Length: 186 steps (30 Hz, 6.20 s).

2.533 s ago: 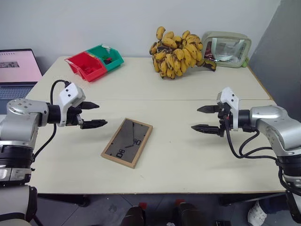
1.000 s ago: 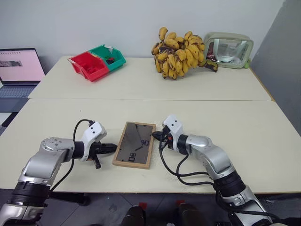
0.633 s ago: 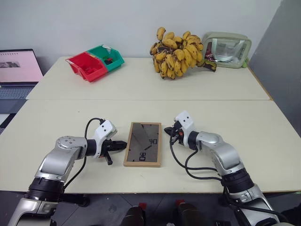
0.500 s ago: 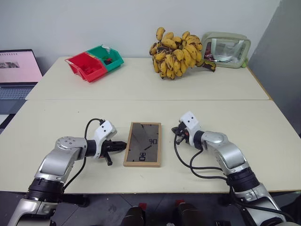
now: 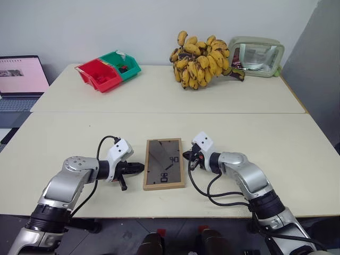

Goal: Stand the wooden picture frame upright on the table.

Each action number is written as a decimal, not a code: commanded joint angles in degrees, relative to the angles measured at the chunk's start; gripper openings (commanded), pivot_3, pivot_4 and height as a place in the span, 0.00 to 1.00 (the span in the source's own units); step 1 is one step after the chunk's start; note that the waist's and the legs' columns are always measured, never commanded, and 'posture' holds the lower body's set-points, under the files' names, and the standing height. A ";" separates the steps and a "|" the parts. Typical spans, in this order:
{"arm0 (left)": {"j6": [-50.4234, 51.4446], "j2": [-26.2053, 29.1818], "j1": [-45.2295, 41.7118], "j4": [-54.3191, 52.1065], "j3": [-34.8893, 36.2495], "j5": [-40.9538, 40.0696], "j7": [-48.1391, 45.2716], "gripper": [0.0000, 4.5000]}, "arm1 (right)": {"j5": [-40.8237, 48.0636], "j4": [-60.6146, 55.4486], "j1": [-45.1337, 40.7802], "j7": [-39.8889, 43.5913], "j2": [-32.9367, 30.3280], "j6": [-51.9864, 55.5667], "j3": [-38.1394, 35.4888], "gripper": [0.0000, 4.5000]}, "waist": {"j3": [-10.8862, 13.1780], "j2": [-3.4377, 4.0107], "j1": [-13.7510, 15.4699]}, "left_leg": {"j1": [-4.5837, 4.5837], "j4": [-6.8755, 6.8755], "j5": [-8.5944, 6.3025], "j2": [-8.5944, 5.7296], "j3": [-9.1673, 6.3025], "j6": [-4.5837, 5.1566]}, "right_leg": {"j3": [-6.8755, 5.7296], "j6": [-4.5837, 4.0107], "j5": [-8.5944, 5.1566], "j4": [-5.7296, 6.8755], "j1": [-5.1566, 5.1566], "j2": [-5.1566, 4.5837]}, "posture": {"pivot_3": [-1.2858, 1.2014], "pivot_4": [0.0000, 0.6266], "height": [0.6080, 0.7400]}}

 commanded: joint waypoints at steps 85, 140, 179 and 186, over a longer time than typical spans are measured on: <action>54.80 -30.59 -16.22 3.56 32.01 -39.40 34.10 0.27 | -0.07 -9.75 5.67 6.64 -14.56 -0.40 -6.55 0.09 | -0.39 0.13 1.66 | 0.12 -0.03 0.02 -0.25 -0.19 -0.02 | -0.23 0.32 0.15 -0.99 0.70 -0.49 | 0.52 0.24 1.00; 41.37 -16.46 -24.88 0.22 20.77 -40.20 23.91 0.27 | 28.07 -1.30 -23.83 21.11 -12.66 12.43 -18.63 1.00 | -0.24 0.09 0.07 | -0.85 -0.08 0.02 -0.13 -0.07 -0.04 | -0.17 0.22 0.19 -0.86 -0.45 -0.49 | 0.52 0.24 1.00; 44.42 -7.99 -18.95 5.21 11.04 -98.03 59.56 0.27 | -54.73 29.43 -20.85 -42.60 -19.39 -101.01 1.72 1.00 | -0.23 0.08 0.11 | -0.76 0.84 0.15 -0.23 0.00 -0.25 | 0.01 0.24 0.18 -0.01 -0.37 -0.40 | 0.52 0.24 1.00; 44.31 -8.38 -18.71 4.96 11.09 -98.03 58.92 0.27 | -54.05 29.74 -21.84 -44.09 -20.01 -102.65 1.35 0.73 | -0.23 0.08 0.09 | -0.75 0.84 0.15 -0.22 -0.02 -0.24 | 0.00 0.24 0.18 0.00 -0.36 -0.40 | 0.52 0.24 1.00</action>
